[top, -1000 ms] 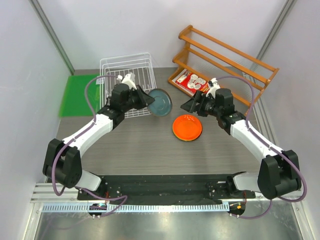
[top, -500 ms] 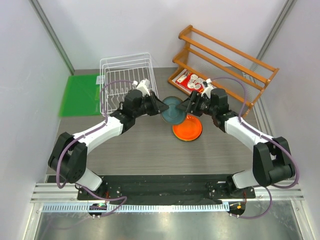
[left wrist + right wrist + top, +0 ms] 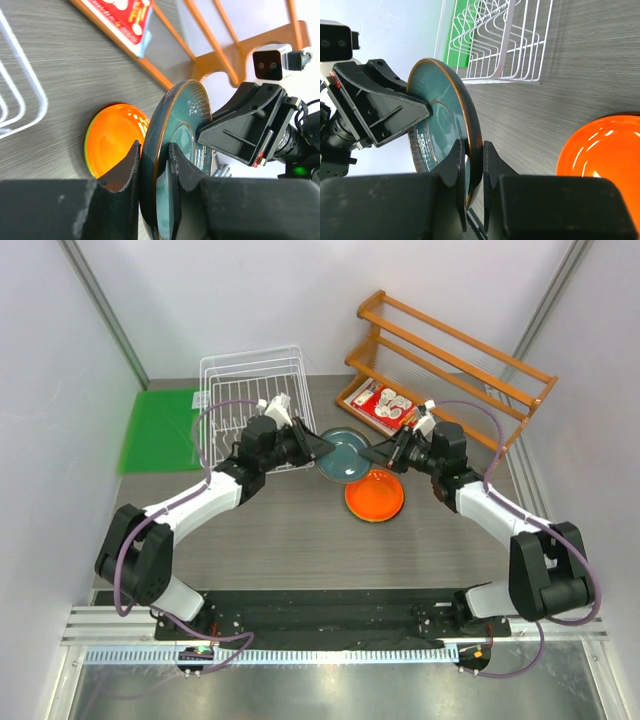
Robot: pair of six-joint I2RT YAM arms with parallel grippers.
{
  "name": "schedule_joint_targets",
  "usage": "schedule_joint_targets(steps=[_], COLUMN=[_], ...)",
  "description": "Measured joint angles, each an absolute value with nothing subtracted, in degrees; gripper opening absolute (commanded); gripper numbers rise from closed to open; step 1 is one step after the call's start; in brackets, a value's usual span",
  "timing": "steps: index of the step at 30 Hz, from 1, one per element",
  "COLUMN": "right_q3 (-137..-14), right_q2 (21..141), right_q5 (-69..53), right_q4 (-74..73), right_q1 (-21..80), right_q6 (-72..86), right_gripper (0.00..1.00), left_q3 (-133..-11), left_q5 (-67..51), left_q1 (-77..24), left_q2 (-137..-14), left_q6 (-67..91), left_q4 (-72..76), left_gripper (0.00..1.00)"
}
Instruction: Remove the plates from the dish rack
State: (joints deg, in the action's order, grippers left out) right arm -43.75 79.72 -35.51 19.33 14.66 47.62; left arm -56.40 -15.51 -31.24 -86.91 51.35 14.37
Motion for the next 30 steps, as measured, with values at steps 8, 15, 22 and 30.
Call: schedule_joint_targets(steps=[8, 15, 22, 30], right_q3=[-43.68, -42.39, -41.23, -40.49], right_q2=[71.29, 69.87, 69.87, 71.96], right_q5=[-27.59, -21.89, -18.96, -18.02], right_q4=[8.67, 0.16, -4.58, -5.65], right_q1=[15.25, 13.52, 10.28, 9.15], right_q6=[40.86, 36.1, 33.5, 32.16], right_gripper=[0.01, 0.01, 0.01, 0.01], left_q3=[-56.4, -56.45, -56.88, -51.57], left_q5=[-15.29, -13.74, -6.15, 11.2], left_q1=[-33.04, -33.47, -33.47, -33.47], left_q2=[-88.03, -88.66, -87.64, -76.84], left_q6=[49.98, 47.9, 41.23, 31.14], left_q4=[16.4, 16.47, 9.87, 2.81], left_gripper=[0.64, 0.75, 0.88, 1.0])
